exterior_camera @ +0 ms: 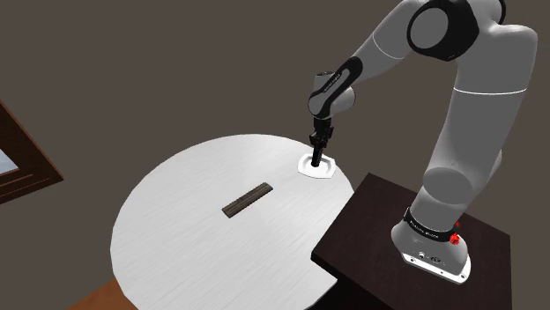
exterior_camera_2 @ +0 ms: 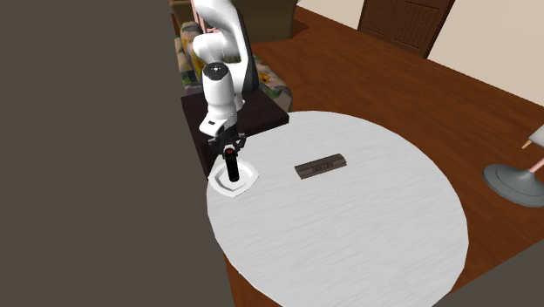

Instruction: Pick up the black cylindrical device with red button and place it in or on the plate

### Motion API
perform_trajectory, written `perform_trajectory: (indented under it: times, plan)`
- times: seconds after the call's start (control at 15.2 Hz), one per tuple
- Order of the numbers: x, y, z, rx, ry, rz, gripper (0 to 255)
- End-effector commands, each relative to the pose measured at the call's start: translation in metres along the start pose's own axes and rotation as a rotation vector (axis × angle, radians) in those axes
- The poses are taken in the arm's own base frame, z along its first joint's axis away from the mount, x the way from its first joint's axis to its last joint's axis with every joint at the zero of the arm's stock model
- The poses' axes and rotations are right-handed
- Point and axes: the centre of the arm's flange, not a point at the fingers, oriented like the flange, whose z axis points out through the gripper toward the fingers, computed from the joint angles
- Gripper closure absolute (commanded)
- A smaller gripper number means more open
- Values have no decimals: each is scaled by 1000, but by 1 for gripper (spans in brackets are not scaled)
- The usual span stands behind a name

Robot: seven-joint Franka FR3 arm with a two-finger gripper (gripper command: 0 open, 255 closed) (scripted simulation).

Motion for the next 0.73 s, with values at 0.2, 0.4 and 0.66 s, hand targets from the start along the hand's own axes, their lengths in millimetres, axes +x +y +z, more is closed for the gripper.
perform_trajectory:
  times: [0.2,0.4,0.66]
  plan:
    - [0,0,0,0,0,0,0]
    - [0,0,0,0,0,0,0]
    - [0,0,-40,0,0,0,0]
